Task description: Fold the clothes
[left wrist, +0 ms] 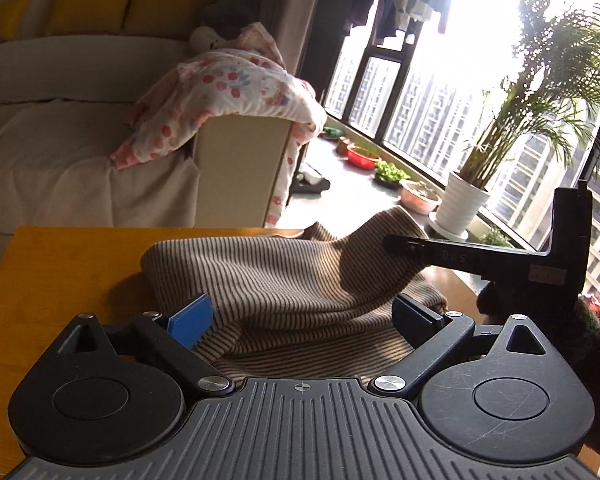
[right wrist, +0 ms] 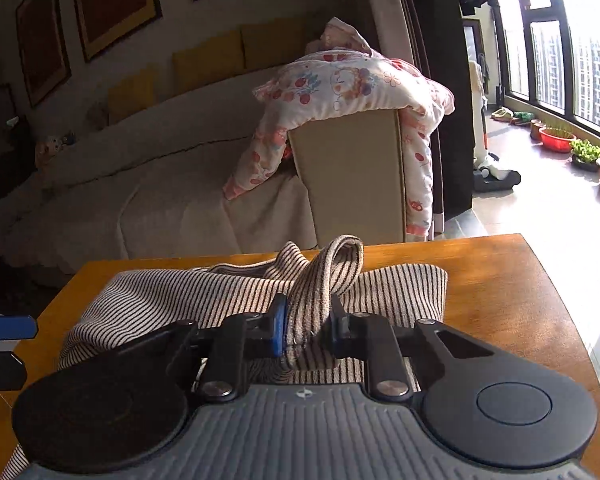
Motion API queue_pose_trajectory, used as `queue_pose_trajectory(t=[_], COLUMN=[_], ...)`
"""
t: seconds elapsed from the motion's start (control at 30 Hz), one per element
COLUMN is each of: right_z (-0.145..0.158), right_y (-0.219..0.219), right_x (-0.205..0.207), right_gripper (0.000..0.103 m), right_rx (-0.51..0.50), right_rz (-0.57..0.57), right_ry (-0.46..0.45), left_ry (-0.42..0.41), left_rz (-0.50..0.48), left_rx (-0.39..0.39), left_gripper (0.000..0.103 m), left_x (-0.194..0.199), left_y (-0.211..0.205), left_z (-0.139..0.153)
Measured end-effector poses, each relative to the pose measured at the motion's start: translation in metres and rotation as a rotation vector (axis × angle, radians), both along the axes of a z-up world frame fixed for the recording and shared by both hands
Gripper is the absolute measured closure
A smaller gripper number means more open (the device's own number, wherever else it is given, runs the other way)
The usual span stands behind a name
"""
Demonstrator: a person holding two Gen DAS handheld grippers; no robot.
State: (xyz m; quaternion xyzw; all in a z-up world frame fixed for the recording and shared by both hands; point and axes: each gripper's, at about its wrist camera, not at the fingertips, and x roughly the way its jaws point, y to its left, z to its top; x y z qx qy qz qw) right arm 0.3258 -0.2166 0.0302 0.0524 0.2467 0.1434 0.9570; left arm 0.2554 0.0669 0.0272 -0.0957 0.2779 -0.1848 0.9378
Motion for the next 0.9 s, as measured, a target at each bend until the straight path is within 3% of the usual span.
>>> queue_pose_trajectory(t=[0.07,0.13,0.23,0.3,0.33,0.4,0.57,0.63,0.7,0.77,0.8,0.9], right_z=[0.018,0.020,-0.009,-0.032,-0.040,-0.037,-0.005,0.003,-0.005,-0.028,-0.042,-0.043], right_y=[-0.009,-0.020,-0.031,-0.036,-0.039,-0.044,-0.032,-0.027,-0.022,-0.017,-0.015,-0.012], right_x=[-0.002,0.002,0.014,0.019,0.017,0.016,0.002,0.001,0.006,0.009,0.009,0.000], right_gripper=[0.084,0.084,0.083,0.082,0.073,0.066,0.061,0.047,0.046,0.046,0.046,0.039], right_rx=[-0.006,-0.016,-0.064,-0.085,-0.081,-0.065,-0.061,0.022,0.097,0.081,0.063,0.054], right_rz=[-0.021,-0.050,-0.080,-0.096,-0.104,-0.127,-0.088,-0.035,-0.016,-0.039,-0.041,-0.031], right_ry=[-0.043,-0.022,0.084,0.149,0.141,0.138,0.026,0.026,0.081,0.134,0.135,0.093], left_ry=[-0.012,0.013,0.094,0.098,0.085,0.077,0.046,0.032,0.054,0.072,0.062,0.042], left_rz=[-0.017,-0.033,-0.034,-0.031,-0.044,-0.068,-0.037,-0.015,0.009,0.033,0.032,0.047], left_rx=[-0.025,-0.051,-0.076,-0.038,-0.003,0.050,-0.080,-0.095,-0.067,-0.014,0.013,0.013], left_gripper=[0.001,0.000,0.000,0.000,0.000,0.000,0.000,0.000,0.000,0.000,0.000,0.000], left_x=[0.004,0.012,0.027,0.030,0.027,0.023,0.025,0.032,0.042,0.049,0.048,0.044], left_y=[-0.001,-0.003,-0.005,-0.007,-0.009,-0.012,-0.004,-0.007,-0.012,-0.014,-0.015,-0.013], left_z=[0.000,-0.010,-0.033,-0.047,-0.047,-0.045,-0.022,-0.023,-0.035,-0.055,-0.062,-0.062])
